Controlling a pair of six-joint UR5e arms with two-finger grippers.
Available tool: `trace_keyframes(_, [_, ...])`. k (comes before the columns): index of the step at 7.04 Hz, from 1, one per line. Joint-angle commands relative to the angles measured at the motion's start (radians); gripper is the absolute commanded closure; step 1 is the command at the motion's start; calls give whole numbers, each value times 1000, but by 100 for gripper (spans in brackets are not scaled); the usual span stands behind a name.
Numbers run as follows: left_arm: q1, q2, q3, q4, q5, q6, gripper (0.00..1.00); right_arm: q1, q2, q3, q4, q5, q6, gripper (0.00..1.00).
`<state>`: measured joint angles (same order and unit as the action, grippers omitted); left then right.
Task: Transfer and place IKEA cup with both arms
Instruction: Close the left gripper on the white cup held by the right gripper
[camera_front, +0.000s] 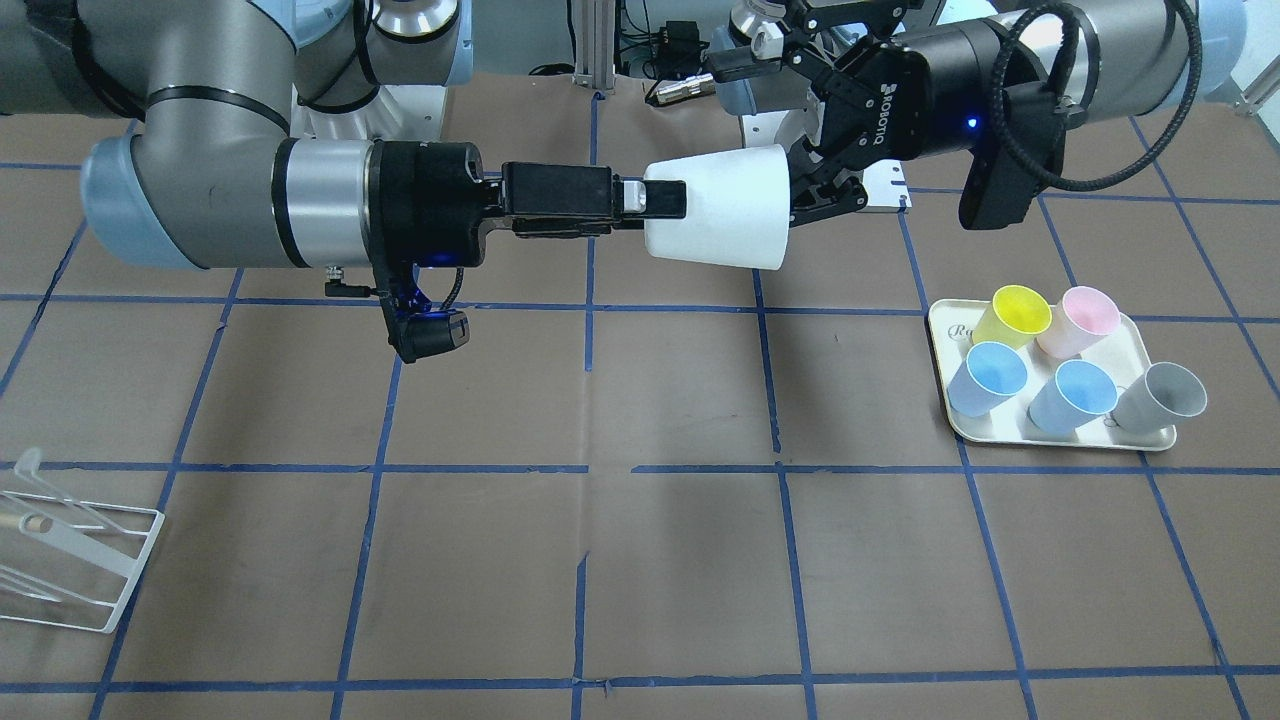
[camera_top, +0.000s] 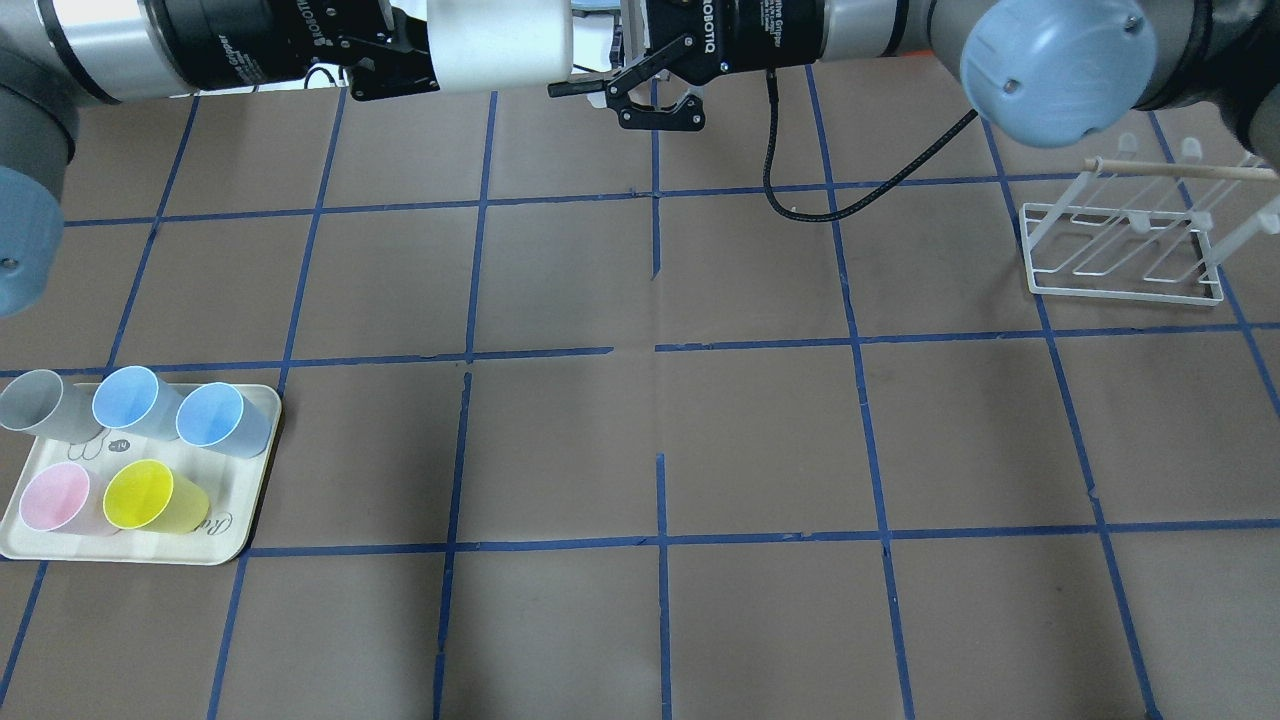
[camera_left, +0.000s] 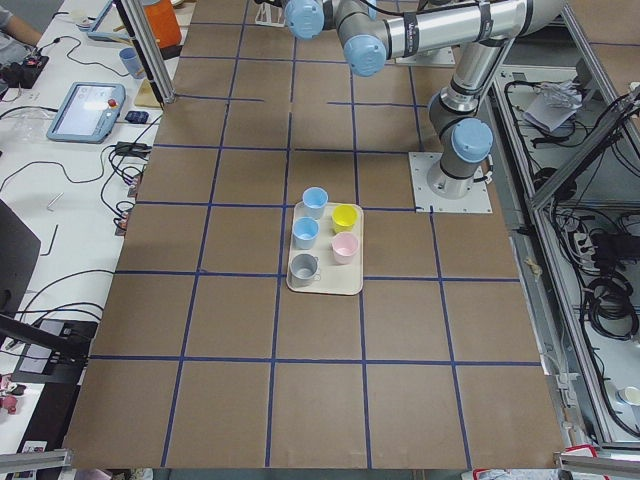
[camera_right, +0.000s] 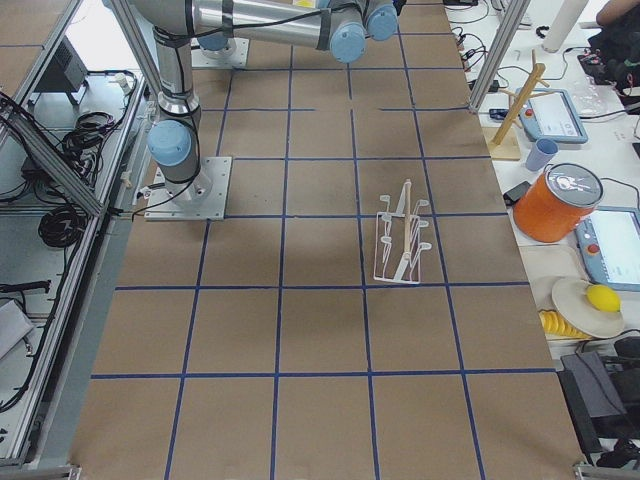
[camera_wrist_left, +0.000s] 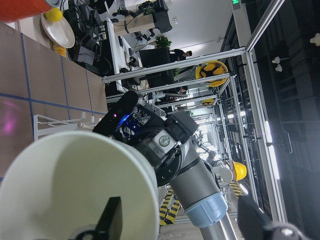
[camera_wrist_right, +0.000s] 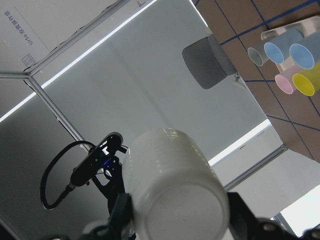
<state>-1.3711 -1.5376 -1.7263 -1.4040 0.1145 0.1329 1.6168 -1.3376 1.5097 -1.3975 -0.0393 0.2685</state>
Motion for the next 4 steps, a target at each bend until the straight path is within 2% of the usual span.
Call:
trace_keyframes(1, [0,-9,10,8,11,-7,33,0,0,1,0,-1,2,63])
trace_keyframes(3, [0,-10,10,10,13,-6,37,0,0,1,2,-1,2,63])
trace_keyframes(4, [0,-10,10,23,14,-4,49,0,0,0,0,-1,18,63])
